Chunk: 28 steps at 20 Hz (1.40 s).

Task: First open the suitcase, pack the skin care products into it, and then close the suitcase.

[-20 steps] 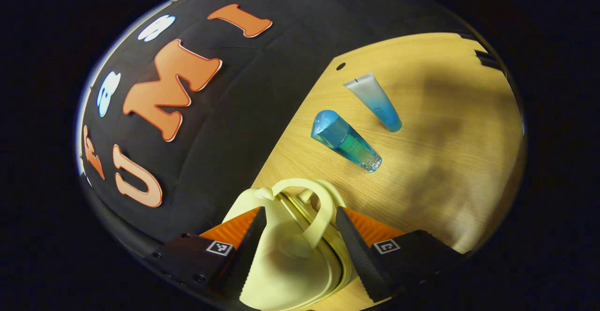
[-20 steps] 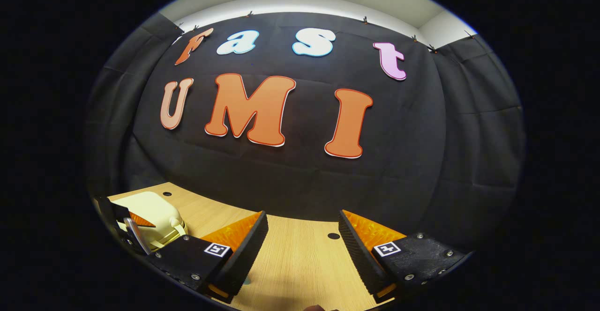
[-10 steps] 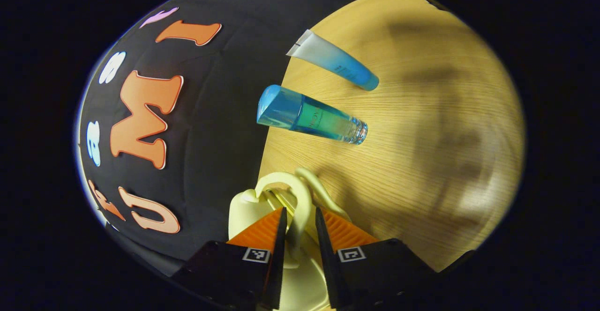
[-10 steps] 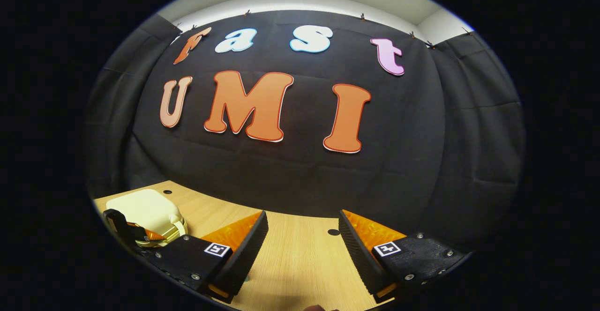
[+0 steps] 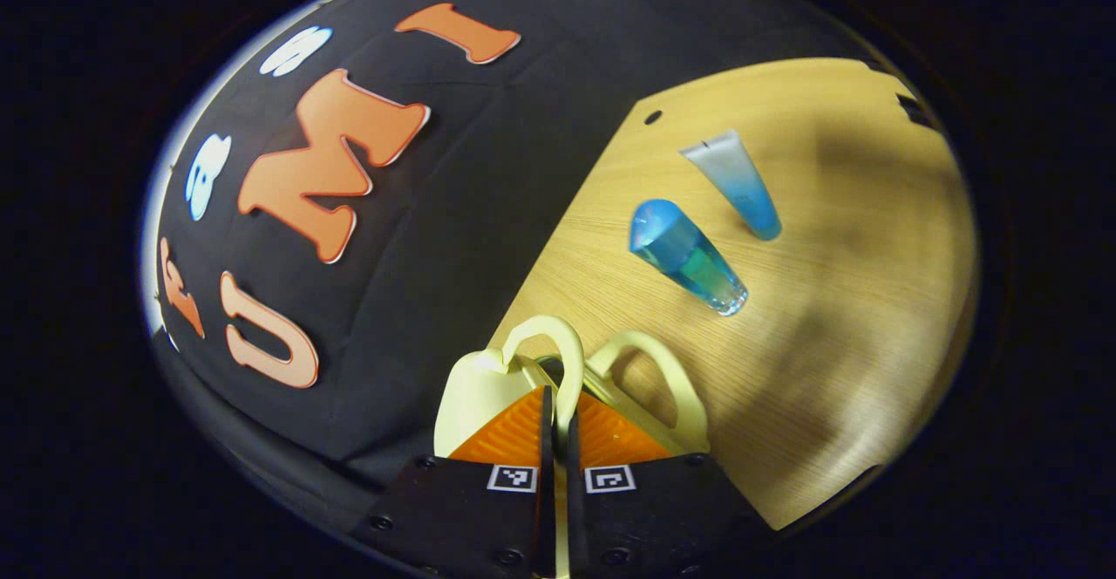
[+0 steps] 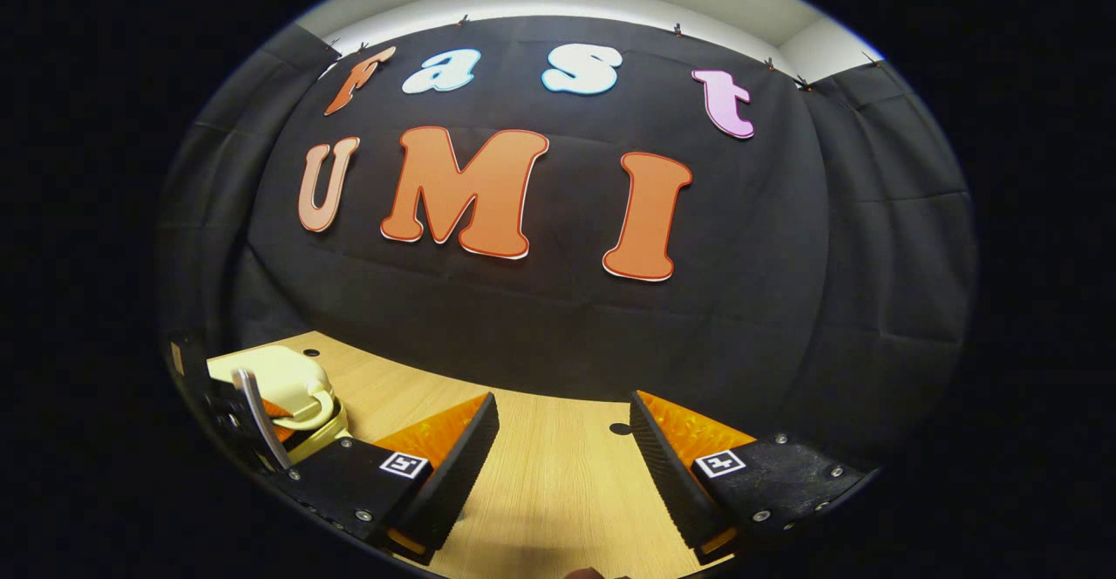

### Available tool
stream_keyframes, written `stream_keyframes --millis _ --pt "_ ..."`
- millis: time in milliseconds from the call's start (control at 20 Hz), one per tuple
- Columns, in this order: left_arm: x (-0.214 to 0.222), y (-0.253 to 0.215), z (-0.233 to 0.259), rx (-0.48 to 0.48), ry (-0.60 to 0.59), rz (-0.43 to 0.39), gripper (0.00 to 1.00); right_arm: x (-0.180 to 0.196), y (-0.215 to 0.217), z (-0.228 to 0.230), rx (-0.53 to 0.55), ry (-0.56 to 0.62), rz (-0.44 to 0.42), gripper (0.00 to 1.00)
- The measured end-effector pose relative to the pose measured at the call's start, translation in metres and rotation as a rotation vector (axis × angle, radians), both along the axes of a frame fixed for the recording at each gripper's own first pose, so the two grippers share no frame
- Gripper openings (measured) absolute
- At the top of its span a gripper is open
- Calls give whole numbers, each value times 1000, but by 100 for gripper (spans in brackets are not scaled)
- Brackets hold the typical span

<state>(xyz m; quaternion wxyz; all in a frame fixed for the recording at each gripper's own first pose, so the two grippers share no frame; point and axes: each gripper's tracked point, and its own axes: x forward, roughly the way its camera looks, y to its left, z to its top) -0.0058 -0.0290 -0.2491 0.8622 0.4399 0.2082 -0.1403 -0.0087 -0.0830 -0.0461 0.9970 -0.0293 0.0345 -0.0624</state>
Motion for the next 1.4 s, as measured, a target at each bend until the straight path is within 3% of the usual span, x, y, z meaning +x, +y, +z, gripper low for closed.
stream_keyframes --millis 300,550,800,1050,1400 --pt "10 46 72 -210 -90 106 5 14 33 5 -4 1 46 95" --pt "19 116 120 -419 -155 241 5 26 68 11 -17 5 94 95" --pt "23 199 149 -552 -221 355 5 37 104 15 -23 8 123 96" --pt "28 289 148 -592 -264 455 5 46 143 19 -35 15 143 95" --pt "21 412 91 -557 -217 608 5 53 193 24 -41 32 155 96"
